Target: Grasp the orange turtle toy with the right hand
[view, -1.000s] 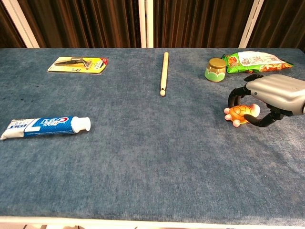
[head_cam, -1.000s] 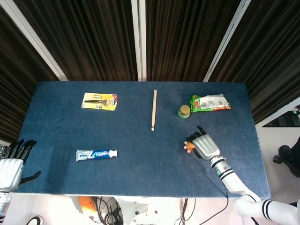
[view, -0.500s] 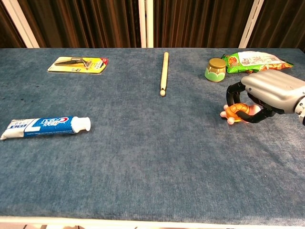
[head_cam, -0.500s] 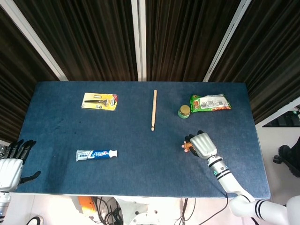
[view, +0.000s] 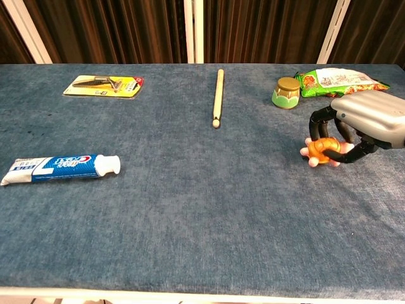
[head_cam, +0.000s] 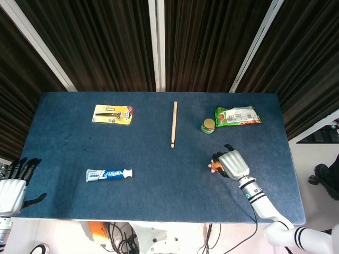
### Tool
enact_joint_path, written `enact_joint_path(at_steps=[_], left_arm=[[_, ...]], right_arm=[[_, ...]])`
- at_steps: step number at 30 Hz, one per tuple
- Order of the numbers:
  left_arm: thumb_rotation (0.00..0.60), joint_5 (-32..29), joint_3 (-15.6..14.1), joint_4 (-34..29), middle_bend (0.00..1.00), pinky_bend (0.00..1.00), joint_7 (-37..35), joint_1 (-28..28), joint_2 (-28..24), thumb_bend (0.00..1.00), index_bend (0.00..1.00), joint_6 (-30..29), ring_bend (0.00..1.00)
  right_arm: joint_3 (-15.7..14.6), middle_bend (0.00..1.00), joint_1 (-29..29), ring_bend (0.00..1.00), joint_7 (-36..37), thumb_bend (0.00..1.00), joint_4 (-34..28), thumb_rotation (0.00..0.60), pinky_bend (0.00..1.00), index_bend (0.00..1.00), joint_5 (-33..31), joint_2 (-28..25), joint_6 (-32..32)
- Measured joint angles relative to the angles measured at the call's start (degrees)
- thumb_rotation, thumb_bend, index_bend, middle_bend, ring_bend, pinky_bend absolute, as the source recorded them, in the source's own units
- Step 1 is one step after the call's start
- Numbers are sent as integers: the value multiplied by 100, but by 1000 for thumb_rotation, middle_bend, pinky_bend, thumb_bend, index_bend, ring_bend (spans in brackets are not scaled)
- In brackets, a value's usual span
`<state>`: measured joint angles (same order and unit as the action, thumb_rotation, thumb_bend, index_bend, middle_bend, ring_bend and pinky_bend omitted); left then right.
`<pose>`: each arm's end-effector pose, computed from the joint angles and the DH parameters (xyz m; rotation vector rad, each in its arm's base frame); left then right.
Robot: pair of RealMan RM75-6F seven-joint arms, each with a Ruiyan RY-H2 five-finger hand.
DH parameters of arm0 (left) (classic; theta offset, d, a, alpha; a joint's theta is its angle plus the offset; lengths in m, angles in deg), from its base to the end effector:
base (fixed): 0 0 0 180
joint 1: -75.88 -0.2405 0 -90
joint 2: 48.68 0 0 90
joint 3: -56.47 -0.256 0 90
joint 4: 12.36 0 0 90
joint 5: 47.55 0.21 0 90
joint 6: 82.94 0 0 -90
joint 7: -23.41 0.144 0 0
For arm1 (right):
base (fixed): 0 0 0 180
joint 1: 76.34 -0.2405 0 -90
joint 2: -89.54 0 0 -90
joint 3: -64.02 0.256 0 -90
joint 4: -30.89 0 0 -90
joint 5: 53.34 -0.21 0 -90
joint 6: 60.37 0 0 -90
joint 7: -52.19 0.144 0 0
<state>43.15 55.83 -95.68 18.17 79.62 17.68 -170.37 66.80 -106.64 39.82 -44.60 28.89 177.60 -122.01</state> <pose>-0.3330 0.1635 0.1540 -1.4601 -0.8789 -0.8980 -0.2332 -0.2964 -0.0066 1.9001 -0.7990 0.8442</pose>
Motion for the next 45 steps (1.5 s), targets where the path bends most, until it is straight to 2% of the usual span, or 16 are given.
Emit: enact_joint_path(at_steps=[3,9,19,24,26,30,33,37,40,45], left_arm=[[600,4,-1,-6,85,7,15,-2,5,124,93,-4,0],[600,17,-1,-43,85,7,48,-2,-8,124,93,-12,0],[600,5,-3,-42,85,7,50,-1,-5,125,93,6,0],[600,-9,-1,-15,85,7,19,0,-2,124,93,18,0],[600,-20,-1,1,84,7,4,-3,-2,124,93,22,0],[600,-38,4,32,85,7,-41,-11,-1,124,93,21,0],[600,-41,8,50,85,7,-67,-13,-2,124,93,18,0],[600,-43,6,67,85,7,-96,-15,-2,124,93,19,0],[600,-36,6,76,85,7,-108,-19,-6,125,93,6,0],[600,-20,7,62,85,7,-96,-25,-15,125,93,-17,0]], right_arm=[[23,383,19,269,40,150,-137,600,66,427,-51,-134,15],[13,353,46,249,74,147,-326,600,58,378,-96,-303,70],[-32,351,19,246,-79,155,-367,600,50,384,-134,-291,210],[-1,393,-24,308,-189,203,-254,600,69,507,-158,-157,239],[10,448,-37,367,-241,224,-185,600,102,578,-160,-94,236],[55,620,-51,549,-318,314,-45,600,211,765,-167,49,178],[72,687,-61,621,-428,367,78,600,265,863,-179,152,154],[84,805,-53,738,-494,509,177,600,384,989,-161,272,57],[89,843,-39,779,-499,533,251,600,440,1000,-119,333,-21],[101,847,-10,791,-482,538,265,600,455,1000,-109,338,-84]])
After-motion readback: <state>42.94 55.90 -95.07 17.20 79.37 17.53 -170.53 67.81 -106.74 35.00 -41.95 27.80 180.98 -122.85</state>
